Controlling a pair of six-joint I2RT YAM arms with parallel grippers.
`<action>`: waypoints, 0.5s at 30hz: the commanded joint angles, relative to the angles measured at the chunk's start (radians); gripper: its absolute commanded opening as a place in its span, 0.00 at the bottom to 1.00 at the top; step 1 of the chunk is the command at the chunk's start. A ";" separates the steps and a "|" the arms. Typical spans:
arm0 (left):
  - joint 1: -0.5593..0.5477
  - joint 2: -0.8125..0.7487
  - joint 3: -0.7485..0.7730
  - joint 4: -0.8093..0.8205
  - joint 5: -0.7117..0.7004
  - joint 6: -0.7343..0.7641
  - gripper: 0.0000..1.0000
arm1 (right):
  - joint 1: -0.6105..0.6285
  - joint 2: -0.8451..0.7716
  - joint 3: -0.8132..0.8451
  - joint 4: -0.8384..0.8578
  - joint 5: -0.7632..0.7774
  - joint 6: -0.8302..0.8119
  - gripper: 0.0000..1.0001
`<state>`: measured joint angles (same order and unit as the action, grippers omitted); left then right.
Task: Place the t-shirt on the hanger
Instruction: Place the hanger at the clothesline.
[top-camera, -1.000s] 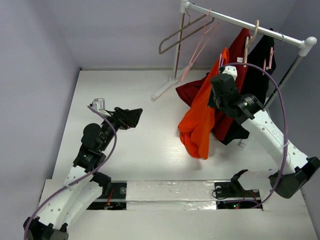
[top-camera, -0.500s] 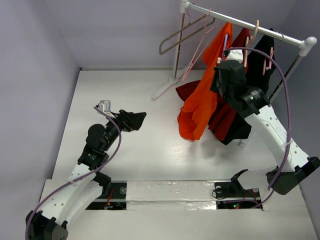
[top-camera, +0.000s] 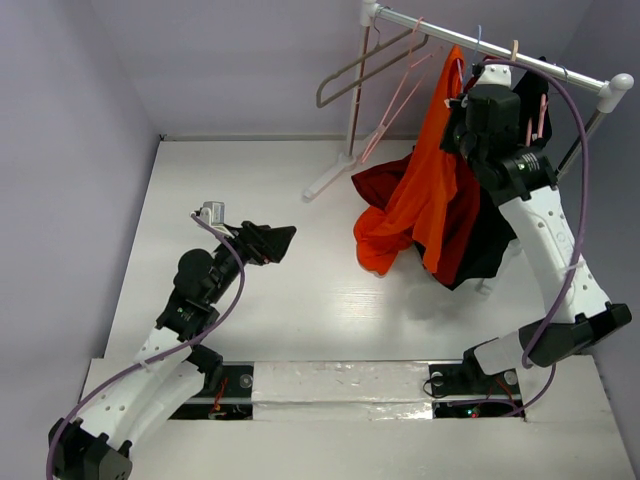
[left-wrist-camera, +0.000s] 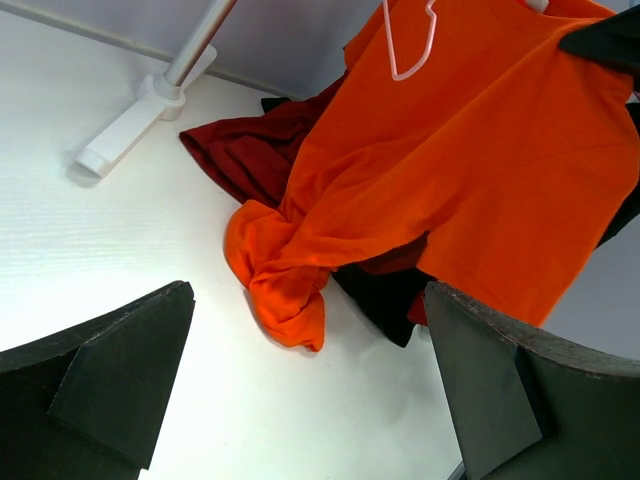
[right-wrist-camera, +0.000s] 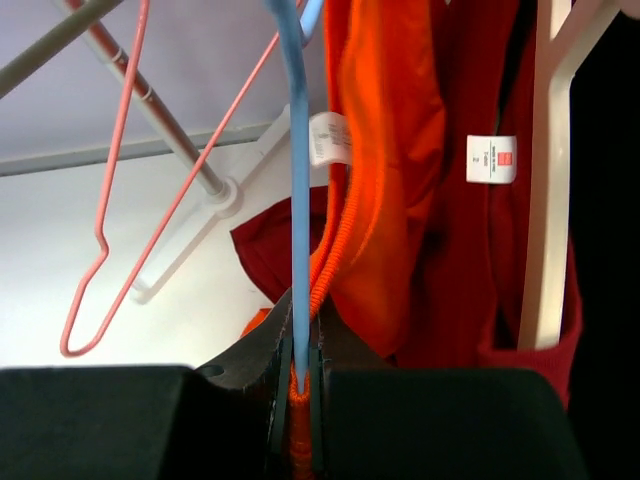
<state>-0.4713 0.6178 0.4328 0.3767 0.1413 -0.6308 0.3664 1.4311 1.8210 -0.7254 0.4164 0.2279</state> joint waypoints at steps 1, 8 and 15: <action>-0.006 -0.010 0.017 0.034 -0.009 0.019 0.99 | -0.038 0.015 0.051 0.072 -0.048 -0.019 0.00; -0.006 -0.006 0.015 0.039 -0.009 0.016 0.99 | -0.067 0.029 0.026 0.135 -0.070 -0.009 0.00; -0.006 -0.007 0.015 0.041 -0.005 0.014 0.99 | -0.076 0.064 0.057 0.159 -0.050 -0.009 0.00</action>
<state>-0.4713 0.6178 0.4328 0.3767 0.1333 -0.6285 0.3004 1.4906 1.8244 -0.6769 0.3599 0.2279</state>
